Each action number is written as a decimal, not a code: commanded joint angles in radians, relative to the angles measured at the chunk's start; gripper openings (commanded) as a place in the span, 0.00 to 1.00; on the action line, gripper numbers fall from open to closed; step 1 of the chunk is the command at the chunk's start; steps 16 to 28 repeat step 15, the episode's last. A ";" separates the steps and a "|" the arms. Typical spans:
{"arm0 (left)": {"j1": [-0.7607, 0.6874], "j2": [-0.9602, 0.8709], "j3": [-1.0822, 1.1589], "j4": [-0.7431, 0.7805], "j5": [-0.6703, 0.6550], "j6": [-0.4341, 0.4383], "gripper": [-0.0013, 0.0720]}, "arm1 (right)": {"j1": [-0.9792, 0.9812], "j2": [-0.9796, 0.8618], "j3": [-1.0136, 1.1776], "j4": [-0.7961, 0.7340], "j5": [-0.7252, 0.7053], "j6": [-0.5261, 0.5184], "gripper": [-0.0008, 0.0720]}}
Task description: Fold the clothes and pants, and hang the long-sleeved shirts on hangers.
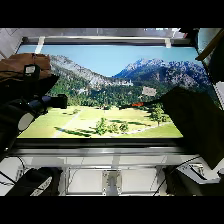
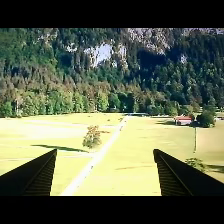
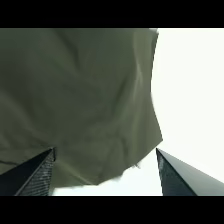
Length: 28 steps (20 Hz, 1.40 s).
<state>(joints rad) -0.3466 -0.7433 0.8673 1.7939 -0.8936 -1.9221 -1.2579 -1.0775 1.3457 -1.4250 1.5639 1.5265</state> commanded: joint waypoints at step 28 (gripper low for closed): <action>0.000 0.000 0.001 0.000 0.000 0.000 0.96 | 1.044 0.146 0.110 0.461 0.011 -0.234 0.02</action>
